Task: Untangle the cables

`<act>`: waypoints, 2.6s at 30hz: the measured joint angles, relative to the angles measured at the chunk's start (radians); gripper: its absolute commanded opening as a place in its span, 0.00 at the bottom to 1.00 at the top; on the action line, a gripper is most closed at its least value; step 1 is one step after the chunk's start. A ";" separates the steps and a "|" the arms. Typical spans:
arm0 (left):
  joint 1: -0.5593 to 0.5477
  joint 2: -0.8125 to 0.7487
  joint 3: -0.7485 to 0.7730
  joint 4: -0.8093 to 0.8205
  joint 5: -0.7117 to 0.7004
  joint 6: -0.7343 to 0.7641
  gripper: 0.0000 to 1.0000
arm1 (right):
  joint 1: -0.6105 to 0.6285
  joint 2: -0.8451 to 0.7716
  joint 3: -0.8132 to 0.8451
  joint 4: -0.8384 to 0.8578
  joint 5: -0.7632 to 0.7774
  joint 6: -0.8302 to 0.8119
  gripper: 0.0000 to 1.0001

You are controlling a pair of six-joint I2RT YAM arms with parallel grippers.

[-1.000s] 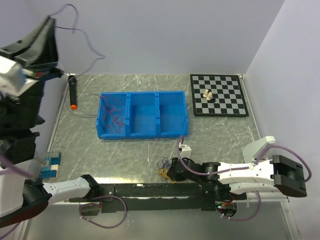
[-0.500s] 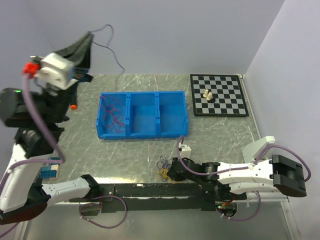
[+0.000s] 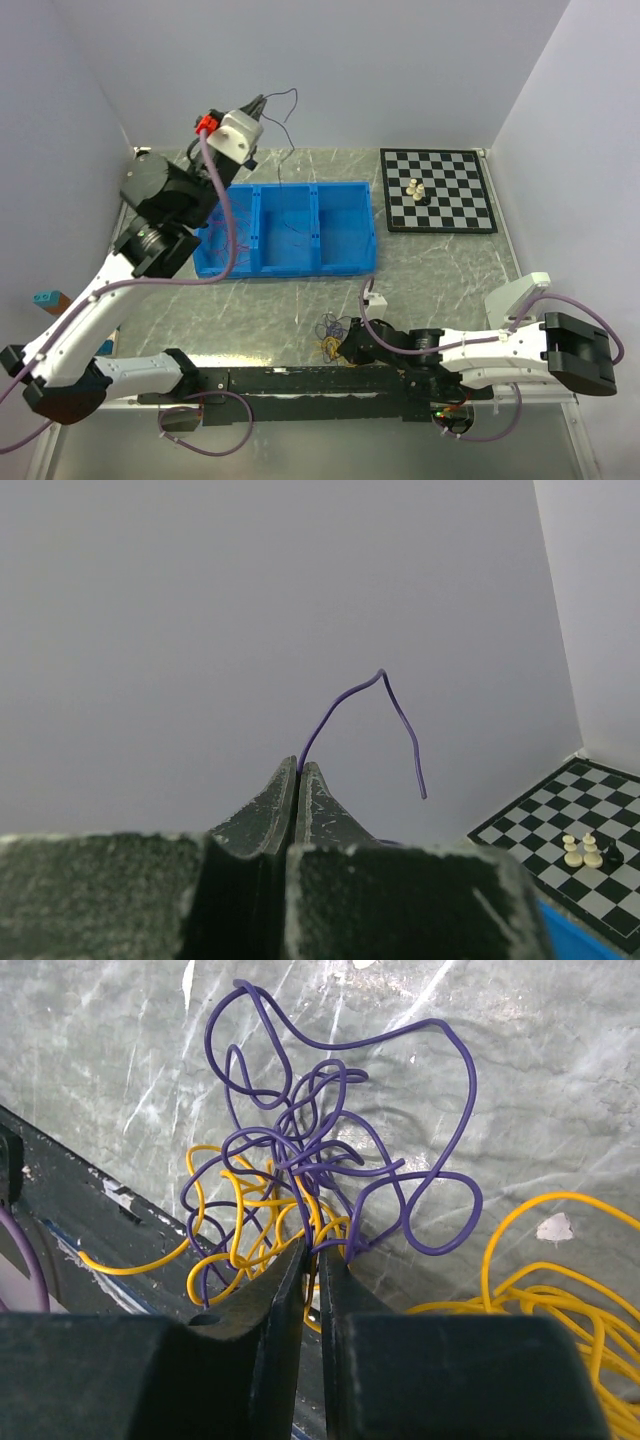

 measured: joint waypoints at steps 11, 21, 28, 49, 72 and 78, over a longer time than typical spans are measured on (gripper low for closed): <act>0.030 0.066 -0.057 0.136 -0.023 -0.001 0.01 | 0.000 -0.032 -0.027 0.024 0.003 0.006 0.16; 0.148 0.123 -0.239 0.207 -0.047 -0.019 0.01 | 0.000 -0.092 -0.050 0.023 0.005 0.013 0.16; 0.170 0.193 -0.288 0.224 -0.064 -0.019 0.01 | 0.000 -0.108 -0.063 0.023 0.007 0.024 0.15; 0.177 0.441 -0.256 -0.257 -0.115 -0.198 0.51 | 0.000 -0.072 -0.063 0.067 0.003 0.027 0.13; -0.215 0.095 -0.415 -0.674 0.445 -0.043 0.88 | 0.000 -0.049 -0.036 0.066 0.000 0.000 0.10; -0.232 0.166 -0.581 -0.620 0.482 0.004 0.85 | 0.000 -0.091 -0.046 0.066 0.000 0.002 0.09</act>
